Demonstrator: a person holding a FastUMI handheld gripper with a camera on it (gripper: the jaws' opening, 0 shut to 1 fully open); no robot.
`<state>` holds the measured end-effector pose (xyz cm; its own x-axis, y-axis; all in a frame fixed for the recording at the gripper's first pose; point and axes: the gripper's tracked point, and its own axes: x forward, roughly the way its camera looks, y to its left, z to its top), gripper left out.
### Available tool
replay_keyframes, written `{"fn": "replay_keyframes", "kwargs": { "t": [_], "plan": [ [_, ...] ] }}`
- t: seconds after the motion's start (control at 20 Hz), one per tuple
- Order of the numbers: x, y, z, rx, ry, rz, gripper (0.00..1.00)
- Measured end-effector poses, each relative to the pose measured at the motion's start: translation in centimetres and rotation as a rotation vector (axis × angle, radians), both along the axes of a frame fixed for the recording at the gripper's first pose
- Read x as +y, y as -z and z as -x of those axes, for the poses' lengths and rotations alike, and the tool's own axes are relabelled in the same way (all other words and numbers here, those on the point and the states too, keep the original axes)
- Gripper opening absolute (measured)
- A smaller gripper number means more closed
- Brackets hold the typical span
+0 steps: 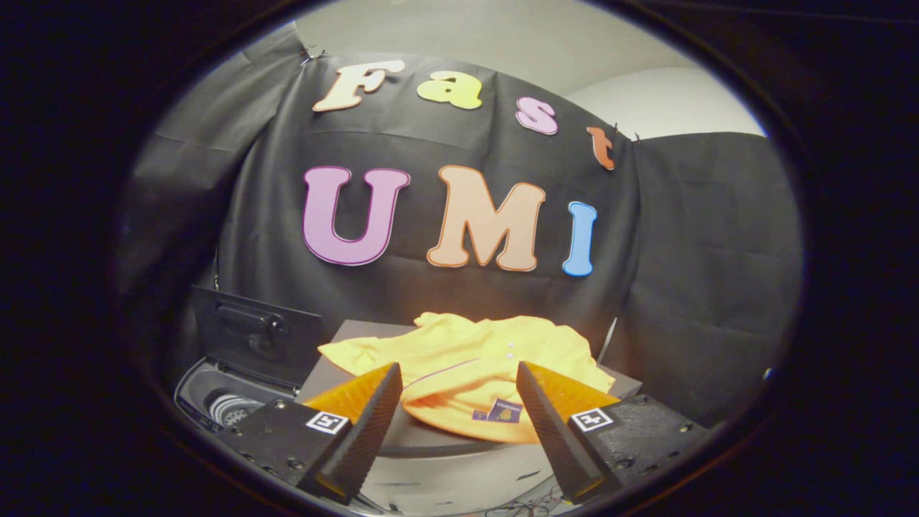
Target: Put the clothes into the washing machine and then close the washing machine lid.
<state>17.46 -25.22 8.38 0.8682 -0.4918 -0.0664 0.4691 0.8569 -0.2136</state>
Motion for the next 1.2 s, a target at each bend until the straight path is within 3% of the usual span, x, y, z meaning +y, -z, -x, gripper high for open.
{"fn": "replay_keyframes", "kwargs": {
  "t": [0.3,0.85,0.95,1.1,1.2],
  "plan": [
    [-4.6,1.1,-3.2,0.066,0.061,-0.152,0.97],
    [-9.6,5.6,-5.2,0.279,0.148,-0.187,0.94],
    [-9.3,6.7,-5.5,0.303,0.127,-0.253,0.9],
    [-9.4,6.8,-5.9,0.309,0.112,-0.229,0.62],
    [-9.5,6.6,-6.0,0.311,0.147,-0.182,0.43]
  ]
}}
